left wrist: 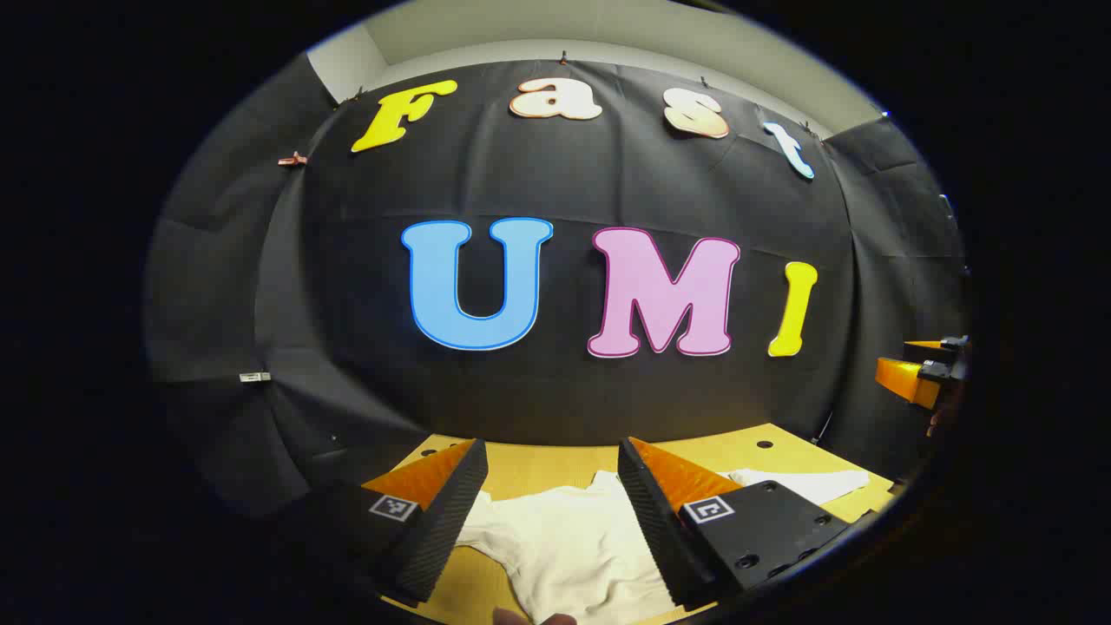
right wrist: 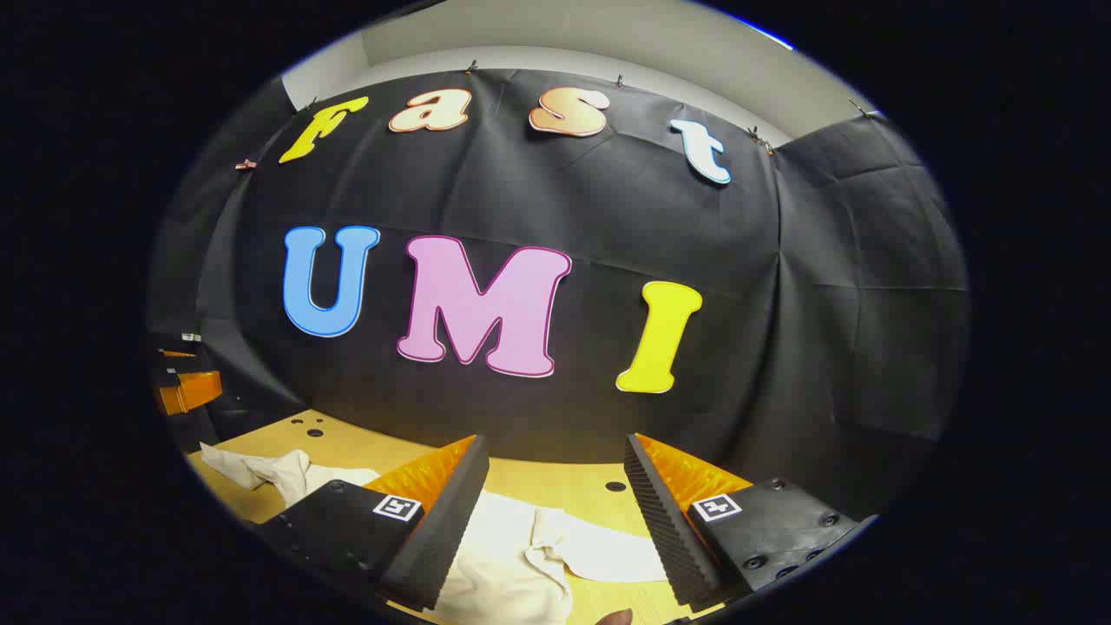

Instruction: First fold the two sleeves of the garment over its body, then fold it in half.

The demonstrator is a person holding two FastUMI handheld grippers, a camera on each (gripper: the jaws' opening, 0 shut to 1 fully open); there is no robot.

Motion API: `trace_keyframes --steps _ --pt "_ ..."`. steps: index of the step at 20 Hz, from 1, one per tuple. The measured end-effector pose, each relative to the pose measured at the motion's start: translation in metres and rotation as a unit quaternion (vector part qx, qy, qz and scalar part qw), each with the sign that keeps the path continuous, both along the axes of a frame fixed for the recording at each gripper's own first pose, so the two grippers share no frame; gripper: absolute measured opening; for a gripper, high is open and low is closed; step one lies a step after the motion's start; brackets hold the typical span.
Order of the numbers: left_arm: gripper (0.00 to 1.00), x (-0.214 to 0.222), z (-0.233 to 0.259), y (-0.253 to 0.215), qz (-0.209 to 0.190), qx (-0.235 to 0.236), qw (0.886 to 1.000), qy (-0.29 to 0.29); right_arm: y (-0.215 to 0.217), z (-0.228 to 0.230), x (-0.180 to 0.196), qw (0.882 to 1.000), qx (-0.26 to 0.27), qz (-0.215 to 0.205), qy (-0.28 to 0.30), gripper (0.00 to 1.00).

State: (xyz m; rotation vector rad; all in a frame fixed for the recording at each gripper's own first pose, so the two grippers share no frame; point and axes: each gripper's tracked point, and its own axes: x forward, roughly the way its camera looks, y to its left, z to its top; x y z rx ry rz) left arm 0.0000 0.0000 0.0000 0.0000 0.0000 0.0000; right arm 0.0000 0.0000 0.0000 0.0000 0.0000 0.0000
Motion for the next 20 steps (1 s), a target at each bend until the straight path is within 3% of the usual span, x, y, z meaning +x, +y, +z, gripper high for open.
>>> trace_keyframes --steps 20 --pt "0.95 0.004 -0.013 -0.013 -0.004 -0.001 1.0 0.018 -0.034 -0.016 -0.005 0.999 0.002 -0.022 0.026 0.97"
